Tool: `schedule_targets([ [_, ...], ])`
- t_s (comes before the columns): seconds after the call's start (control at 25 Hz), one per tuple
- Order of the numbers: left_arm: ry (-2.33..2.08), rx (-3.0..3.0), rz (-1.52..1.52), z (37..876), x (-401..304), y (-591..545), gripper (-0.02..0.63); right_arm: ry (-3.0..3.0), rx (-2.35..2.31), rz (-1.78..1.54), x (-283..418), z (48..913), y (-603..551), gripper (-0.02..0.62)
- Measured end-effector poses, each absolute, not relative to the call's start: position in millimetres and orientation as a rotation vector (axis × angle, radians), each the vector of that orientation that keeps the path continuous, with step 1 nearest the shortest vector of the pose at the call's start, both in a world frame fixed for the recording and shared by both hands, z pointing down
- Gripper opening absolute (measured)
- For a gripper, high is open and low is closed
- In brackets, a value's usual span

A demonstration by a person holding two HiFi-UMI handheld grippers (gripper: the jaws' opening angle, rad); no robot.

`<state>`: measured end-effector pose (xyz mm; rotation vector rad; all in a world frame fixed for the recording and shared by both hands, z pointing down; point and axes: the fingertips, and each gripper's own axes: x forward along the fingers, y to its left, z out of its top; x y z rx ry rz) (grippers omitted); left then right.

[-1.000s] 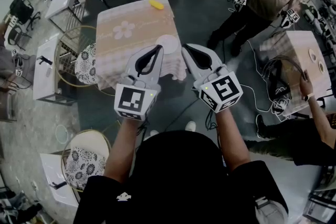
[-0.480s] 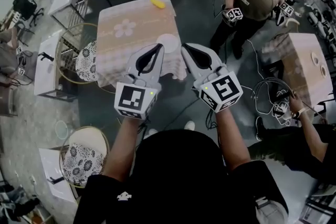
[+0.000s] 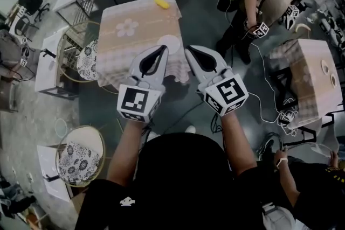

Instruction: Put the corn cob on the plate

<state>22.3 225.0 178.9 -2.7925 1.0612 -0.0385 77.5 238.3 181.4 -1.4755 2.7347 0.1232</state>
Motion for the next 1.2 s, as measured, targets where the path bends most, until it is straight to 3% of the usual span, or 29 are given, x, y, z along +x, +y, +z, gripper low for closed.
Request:
schedule_targets([
  [0.52, 1.142, -2.774, -0.077, 189.9, 67.8, 237.1, 0.008, 2.745, -1.405, 0.067, 127.8, 196.4, 245.0, 0.0],
  [1.2, 1.22, -2.779, -0.076, 196.5, 46.5, 194.6, 0.008, 2.767, -1.384, 0.025, 115.4, 204.6, 206.8, 0.0],
])
